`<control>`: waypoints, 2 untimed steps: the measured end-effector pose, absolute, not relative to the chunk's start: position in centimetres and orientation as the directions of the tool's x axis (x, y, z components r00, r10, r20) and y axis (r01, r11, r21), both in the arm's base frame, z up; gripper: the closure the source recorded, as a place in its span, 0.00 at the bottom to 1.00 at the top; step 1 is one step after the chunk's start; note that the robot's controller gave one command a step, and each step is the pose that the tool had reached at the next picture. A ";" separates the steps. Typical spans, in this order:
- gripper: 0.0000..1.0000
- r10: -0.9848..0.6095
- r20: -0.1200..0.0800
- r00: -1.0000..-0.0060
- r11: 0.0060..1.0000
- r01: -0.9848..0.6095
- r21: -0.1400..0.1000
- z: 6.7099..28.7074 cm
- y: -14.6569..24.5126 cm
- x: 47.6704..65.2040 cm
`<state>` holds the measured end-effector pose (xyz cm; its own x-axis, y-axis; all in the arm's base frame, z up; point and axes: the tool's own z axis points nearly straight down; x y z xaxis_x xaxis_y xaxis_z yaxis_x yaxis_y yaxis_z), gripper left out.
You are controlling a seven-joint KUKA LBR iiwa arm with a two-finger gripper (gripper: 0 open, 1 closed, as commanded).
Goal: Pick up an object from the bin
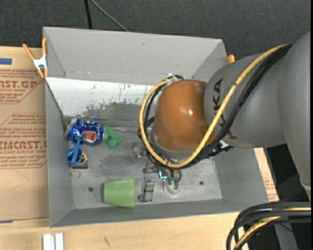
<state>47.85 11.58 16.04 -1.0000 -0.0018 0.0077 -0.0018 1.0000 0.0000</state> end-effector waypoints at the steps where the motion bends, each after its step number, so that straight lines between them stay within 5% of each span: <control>1: 0.00 -0.376 -0.013 -0.926 0.926 -0.376 0.000 7.1 18.1 48.4; 2: 0.00 -0.347 -0.009 -0.938 0.938 -0.347 0.001 7.1 21.0 48.5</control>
Offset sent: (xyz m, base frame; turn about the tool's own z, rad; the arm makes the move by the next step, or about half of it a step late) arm 0.0023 0.0633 -0.0904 -0.3831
